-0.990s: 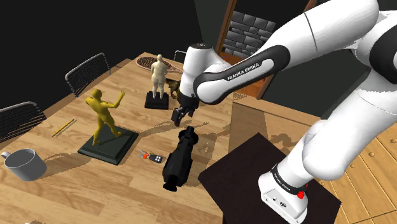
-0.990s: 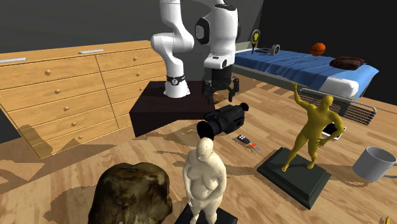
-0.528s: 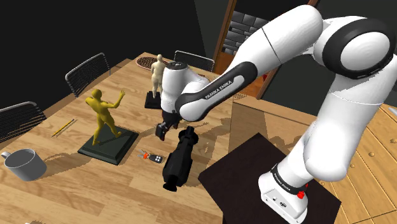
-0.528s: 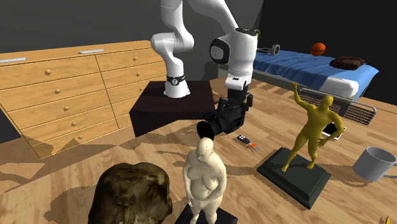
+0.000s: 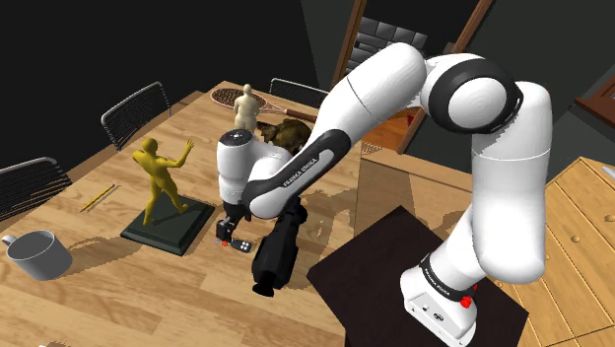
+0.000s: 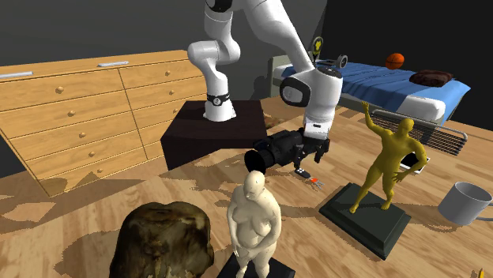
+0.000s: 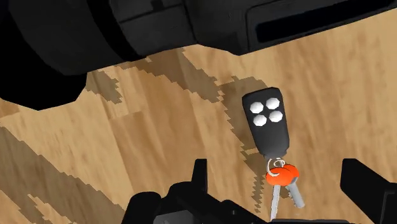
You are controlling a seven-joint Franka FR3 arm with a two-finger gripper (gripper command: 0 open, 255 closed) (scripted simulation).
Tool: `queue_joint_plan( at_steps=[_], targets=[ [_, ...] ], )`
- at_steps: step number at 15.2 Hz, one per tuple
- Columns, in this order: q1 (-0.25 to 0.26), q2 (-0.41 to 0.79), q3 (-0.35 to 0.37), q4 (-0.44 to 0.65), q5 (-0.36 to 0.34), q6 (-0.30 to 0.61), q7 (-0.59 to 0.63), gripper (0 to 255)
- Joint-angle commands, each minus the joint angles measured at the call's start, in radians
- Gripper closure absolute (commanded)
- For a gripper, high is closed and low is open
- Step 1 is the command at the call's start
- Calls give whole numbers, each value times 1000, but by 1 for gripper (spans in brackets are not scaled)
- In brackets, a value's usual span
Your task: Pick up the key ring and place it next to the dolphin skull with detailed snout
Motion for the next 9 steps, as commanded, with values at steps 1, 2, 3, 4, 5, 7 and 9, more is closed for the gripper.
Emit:
queue_joint_plan(
  at_steps=[1, 2, 3, 4, 5, 7, 9],
  targets=[
    [26, 55, -7, 49, -17, -1, 10, 0],
    [28, 66, -11, 51, -21, 8, 12, 0],
    [31, 77, -14, 53, -25, 17, 15, 0],
    [33, 88, -18, 55, -28, 25, 17, 0],
    [36, 99, -21, 58, -32, 34, 19, 0],
    [41, 122, -28, 64, -38, 51, 24, 0],
    [46, 140, -34, 69, -44, 64, 27, 0]
  ],
)
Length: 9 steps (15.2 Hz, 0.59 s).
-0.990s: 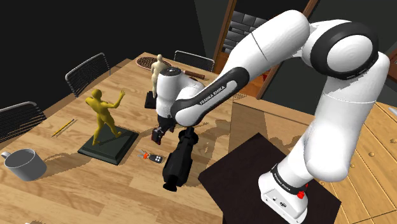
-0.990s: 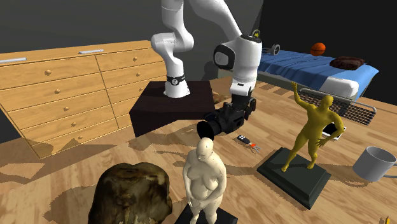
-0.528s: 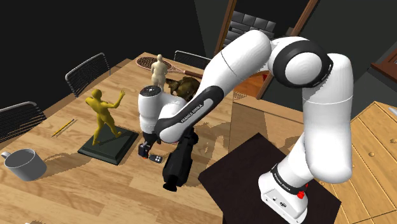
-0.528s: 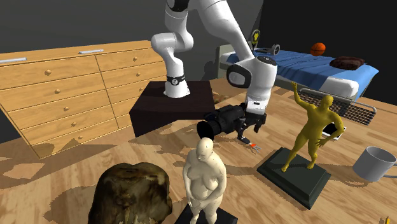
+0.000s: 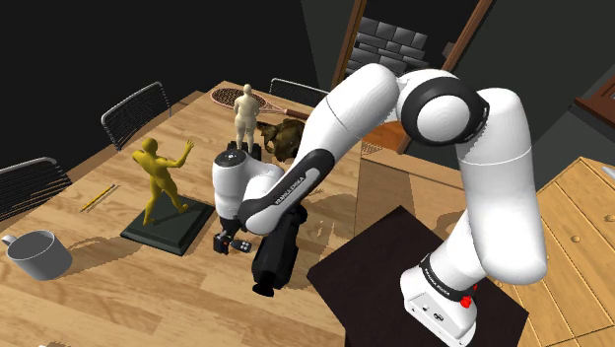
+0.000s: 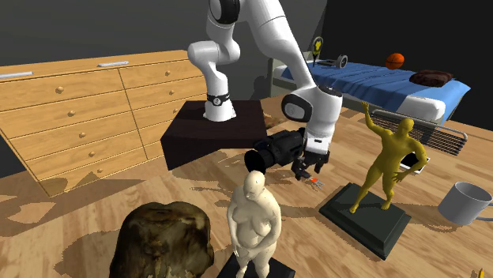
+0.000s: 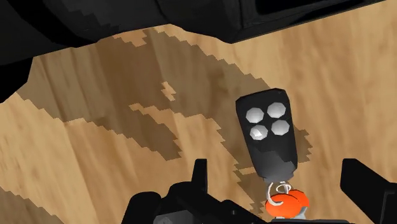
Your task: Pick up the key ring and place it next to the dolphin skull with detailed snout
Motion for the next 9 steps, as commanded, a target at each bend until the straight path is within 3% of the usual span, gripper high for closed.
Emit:
queue_joint_plan(
  at_steps=[1, 7, 8, 9],
  targets=[
    [4, 9, -2, 6, -2, 3, 3, 0],
    [3, 9, -2, 6, -2, 3, 2, 0],
    [3, 9, -2, 6, -2, 3, 2, 255],
    [3, 9, -2, 6, -2, 3, 2, 255]
  ],
)
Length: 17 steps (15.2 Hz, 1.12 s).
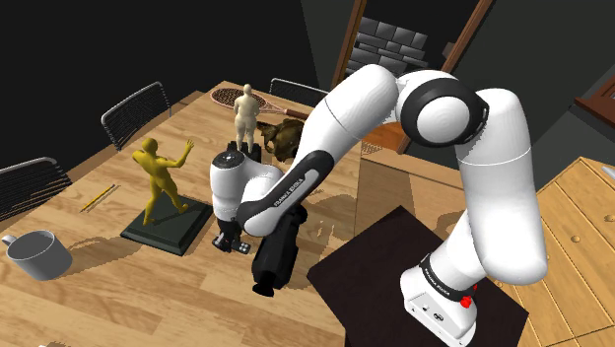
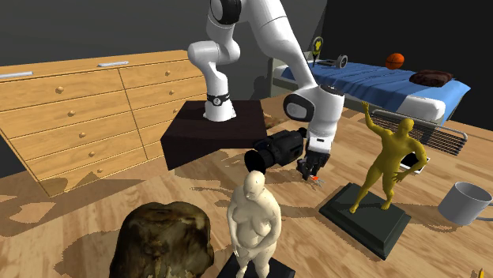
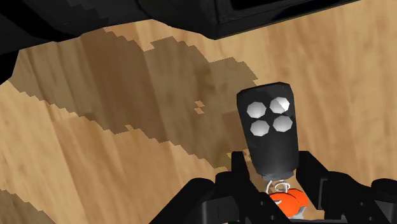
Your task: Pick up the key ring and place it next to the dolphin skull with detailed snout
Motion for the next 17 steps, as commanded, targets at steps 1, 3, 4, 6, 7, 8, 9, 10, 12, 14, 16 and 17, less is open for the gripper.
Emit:
queue_joint_plan(
  at_steps=[1, 3, 4, 6, 7, 8, 9, 10, 12, 14, 16, 17],
  targets=[
    [-5, 4, -8, -2, -1, -2, 0, 255],
    [-4, 6, -9, -1, -2, -1, 1, 255],
    [-4, 6, -8, 2, -1, -5, 0, 255],
    [-3, 11, -10, 4, -2, -1, 2, 255],
    [-3, 12, -9, 9, -1, -5, 1, 255],
    [-5, 5, -8, -2, -2, -2, 1, 255],
    [-8, -7, -5, -6, 1, -9, -1, 255],
    [-11, -19, -1, -10, 5, -17, -3, 255],
    [-16, -43, 6, -18, 12, -33, -8, 255],
    [-22, -66, 13, -25, 19, -50, -12, 255],
    [-27, -89, 21, -31, 26, -66, -17, 255],
    [-30, -100, 24, -33, 30, -75, -20, 255]
  ],
)
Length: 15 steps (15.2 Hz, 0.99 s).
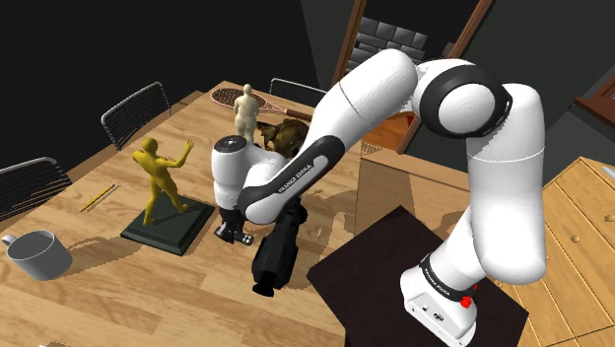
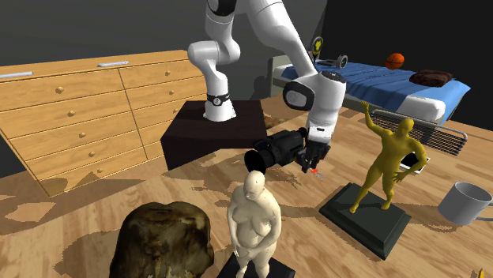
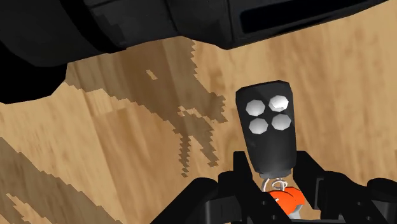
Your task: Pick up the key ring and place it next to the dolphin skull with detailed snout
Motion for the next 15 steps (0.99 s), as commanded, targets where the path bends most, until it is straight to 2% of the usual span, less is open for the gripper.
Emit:
queue_joint_plan(
  at_steps=[1, 15],
  targets=[
    [-4, -19, 6, -1, 7, -18, -4, 255],
    [-36, -165, 50, -11, 66, -150, -42, 255]
  ],
)
